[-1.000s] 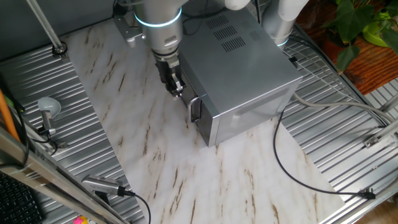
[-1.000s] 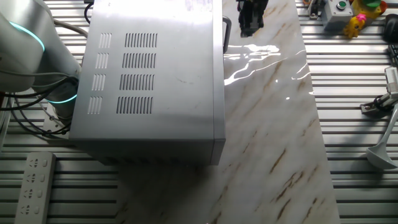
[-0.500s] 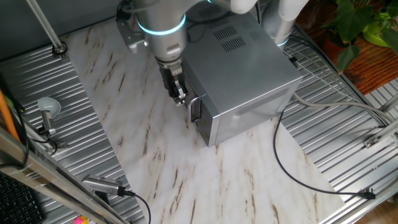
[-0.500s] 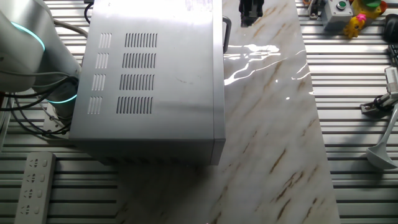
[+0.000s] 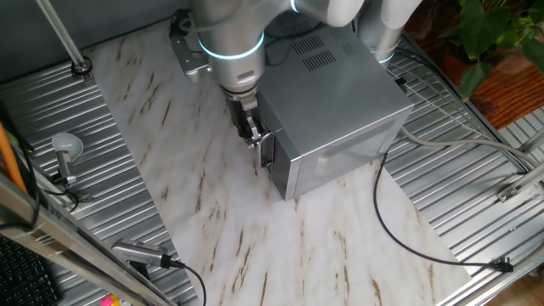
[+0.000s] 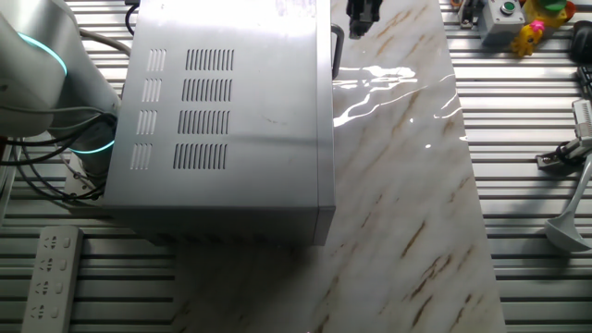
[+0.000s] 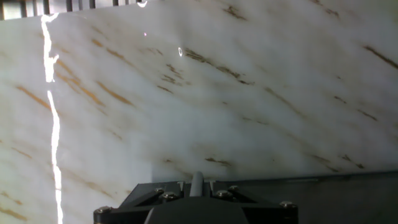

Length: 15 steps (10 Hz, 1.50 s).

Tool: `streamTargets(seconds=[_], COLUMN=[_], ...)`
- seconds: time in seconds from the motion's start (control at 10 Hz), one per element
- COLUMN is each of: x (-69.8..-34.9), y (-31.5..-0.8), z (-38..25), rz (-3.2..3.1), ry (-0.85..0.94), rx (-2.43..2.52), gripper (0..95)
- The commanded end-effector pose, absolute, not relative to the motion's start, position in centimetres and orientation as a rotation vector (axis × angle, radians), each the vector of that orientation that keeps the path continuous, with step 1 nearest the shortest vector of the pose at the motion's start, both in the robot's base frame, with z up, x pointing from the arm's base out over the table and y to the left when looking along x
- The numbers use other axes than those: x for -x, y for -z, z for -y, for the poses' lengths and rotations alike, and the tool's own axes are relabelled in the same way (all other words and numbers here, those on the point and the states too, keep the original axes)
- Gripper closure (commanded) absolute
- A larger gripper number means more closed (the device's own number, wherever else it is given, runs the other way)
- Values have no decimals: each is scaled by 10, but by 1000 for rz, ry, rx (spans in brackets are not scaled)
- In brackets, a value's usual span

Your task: Open the microwave door

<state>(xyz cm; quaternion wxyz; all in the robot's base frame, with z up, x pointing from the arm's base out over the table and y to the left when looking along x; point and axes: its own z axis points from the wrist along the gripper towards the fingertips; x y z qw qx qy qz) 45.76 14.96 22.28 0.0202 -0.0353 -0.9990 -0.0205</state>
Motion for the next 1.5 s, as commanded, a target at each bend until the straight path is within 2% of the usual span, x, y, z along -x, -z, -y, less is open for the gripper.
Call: streamTargets(seconds=[0.1,1.4,1.5], x=[-456,-436,-436], y=[-221,-208,-208], z=[-151,-154,-154], rz=[3098,3094,3100], ry=[62,64,63], rx=[119,145,140], gripper=[760,760,950])
